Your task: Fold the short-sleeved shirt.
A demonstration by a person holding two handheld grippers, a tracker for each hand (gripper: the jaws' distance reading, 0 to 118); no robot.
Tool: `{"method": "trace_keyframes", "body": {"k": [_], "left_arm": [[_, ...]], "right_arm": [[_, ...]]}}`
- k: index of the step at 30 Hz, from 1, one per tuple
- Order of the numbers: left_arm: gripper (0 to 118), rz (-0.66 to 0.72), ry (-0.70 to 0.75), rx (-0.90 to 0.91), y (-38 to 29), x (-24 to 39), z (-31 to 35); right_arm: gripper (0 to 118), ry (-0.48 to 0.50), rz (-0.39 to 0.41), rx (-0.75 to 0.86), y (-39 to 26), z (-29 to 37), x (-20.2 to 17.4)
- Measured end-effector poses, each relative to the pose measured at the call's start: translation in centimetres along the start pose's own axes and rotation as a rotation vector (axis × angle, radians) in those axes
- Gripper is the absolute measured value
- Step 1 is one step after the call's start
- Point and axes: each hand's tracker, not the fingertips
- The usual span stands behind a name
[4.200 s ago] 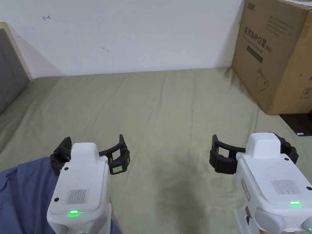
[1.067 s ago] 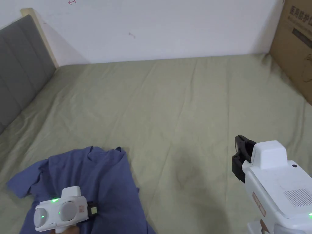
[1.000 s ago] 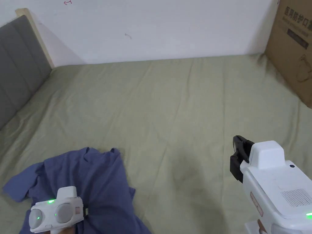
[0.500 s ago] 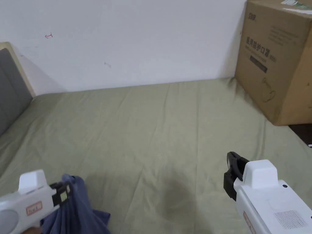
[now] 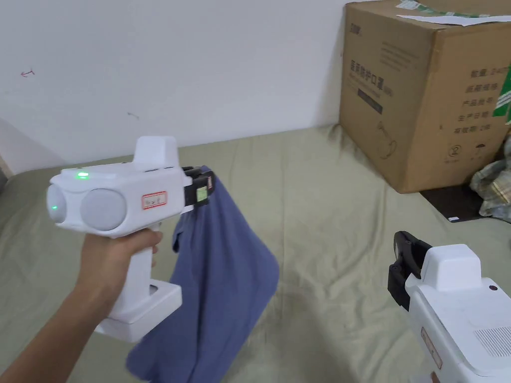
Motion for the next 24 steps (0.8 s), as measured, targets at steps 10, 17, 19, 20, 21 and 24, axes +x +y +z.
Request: {"method": "trace_keyframes", "body": {"k": [10,17,19,20,21,24], "left_arm": [[0,-0.066,-0.237,-0.232,-6.9,7.2,-9.9],[0,-0.092,-0.166,-0.541,-19.3,7.2,-17.0],[0,-0.097,-0.13,-0.625,-22.4,6.8,-18.4],[0,-0.106,-0.104,-0.675,-23.8,6.6,-19.1],[0,-0.094,-0.08,-0.698,-25.0,6.3,-19.5],[0,-0.061,-0.057,-0.717,-26.9,6.1,-19.8]], "right_arm": [[0,-0.078,-0.005,-0.024,-0.9,0.8,2.8],[0,-0.082,-0.005,-0.071,-2.0,0.6,3.0],[0,-0.082,-0.006,-0.078,-2.2,0.6,3.1],[0,-0.083,-0.009,-0.083,-2.2,0.6,3.2],[0,-0.084,-0.014,-0.087,-2.3,0.5,3.2],[0,-0.084,-0.014,-0.094,-2.4,0.5,3.3]]}}
